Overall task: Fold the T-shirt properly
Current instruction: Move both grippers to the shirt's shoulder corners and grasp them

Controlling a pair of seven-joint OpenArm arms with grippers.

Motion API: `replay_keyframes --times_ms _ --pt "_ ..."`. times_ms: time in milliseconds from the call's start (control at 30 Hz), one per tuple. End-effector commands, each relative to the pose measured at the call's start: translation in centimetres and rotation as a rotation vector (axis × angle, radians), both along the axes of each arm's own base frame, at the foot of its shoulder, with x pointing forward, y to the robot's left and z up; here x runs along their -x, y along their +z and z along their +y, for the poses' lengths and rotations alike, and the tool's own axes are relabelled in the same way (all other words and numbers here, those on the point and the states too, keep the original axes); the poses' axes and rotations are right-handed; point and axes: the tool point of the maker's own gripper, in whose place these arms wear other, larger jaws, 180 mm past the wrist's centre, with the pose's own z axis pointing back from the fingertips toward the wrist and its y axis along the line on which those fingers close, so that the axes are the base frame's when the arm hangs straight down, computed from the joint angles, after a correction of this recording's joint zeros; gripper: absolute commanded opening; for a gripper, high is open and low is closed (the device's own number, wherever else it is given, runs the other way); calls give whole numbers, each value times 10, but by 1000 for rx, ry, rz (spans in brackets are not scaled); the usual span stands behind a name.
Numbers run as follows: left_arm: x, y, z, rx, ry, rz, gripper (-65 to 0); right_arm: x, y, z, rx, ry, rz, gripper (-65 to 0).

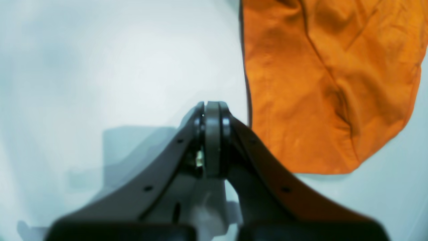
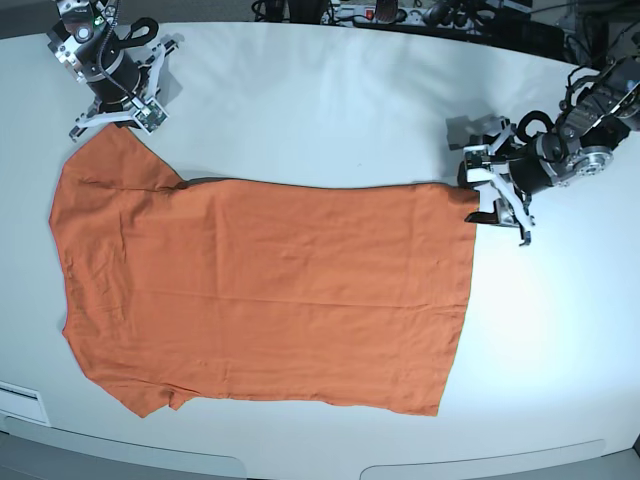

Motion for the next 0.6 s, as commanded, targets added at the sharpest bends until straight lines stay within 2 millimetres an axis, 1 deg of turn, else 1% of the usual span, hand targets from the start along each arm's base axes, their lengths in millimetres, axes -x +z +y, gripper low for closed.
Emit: replay_keyframes --times_ms 0,67,100,133,233,267,300,367,433,567 --pt "12 -11 9 -62 -21 55 -286 -5 7 -2 11 8 -29 -650" --pt "12 -12 6 -66 -38 59 -286 -7 8 -8 49 0 -45 -650" --pt "13 -12 5 -67 -42 60 -298 -9 9 -12 66 -16 -55 -636" --pt "12 -12 4 -67 -45 58 -338 -10 10 -15 76 -28 -62 -576" --pt "12 -12 4 -65 -44 60 -537 -12 11 -22 99 -56 -75 -384" --pt "12 -12 5 -70 -42 60 -588 -12 11 -22 100 -59 -76 -349" --pt "11 -12 5 -71 -40 60 -639 -12 10 -23 100 -60 -73 -343" --pt "11 -13 7 -79 -36 59 -650 -14 7 -25 106 -62 -68 -344" --pt "7 -12 8 -82 -21 42 -650 -15 -2 -30 117 -59 -44 -344" --pt "-3 -7 10 -76 17 -14 -650 -19 -24 -50 150 -88 6 -343"
